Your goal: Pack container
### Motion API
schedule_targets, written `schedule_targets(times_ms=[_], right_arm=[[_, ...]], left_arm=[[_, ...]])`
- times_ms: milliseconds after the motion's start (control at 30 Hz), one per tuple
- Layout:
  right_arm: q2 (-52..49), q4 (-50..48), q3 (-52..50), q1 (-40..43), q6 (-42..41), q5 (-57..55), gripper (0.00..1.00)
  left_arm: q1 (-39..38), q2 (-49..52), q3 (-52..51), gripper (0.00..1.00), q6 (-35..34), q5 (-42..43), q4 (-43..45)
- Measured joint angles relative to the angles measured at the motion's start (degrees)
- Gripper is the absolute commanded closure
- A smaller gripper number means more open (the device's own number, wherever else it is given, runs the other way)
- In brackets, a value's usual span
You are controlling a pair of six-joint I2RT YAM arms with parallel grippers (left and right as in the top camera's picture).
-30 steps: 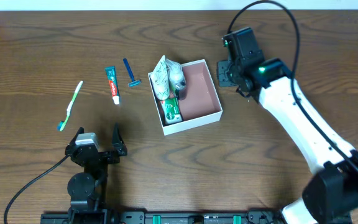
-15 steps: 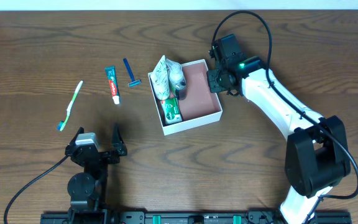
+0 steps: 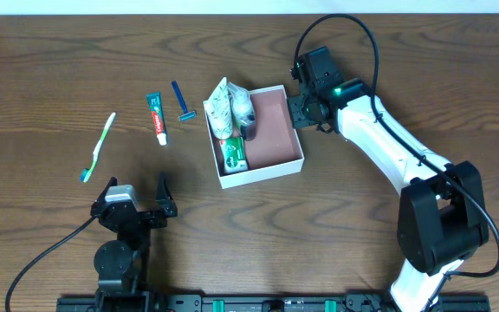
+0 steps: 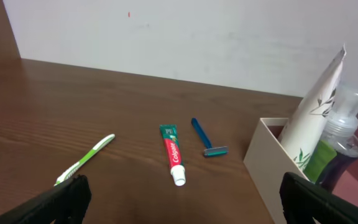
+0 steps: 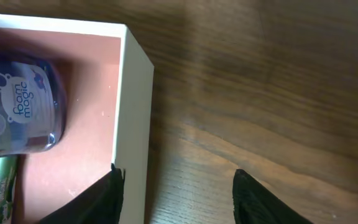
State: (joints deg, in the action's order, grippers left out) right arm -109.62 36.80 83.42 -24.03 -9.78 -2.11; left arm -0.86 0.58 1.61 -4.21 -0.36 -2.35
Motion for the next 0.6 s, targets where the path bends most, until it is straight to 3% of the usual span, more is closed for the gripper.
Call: schedule_targets(times_ms=[600], right_arm=[[0.0, -0.7, 2.4, 0.3, 1.7, 2.3, 0.45]], left_arm=[[0.0, 0.0, 0.0, 0.02, 0.0, 0.0, 0.0]])
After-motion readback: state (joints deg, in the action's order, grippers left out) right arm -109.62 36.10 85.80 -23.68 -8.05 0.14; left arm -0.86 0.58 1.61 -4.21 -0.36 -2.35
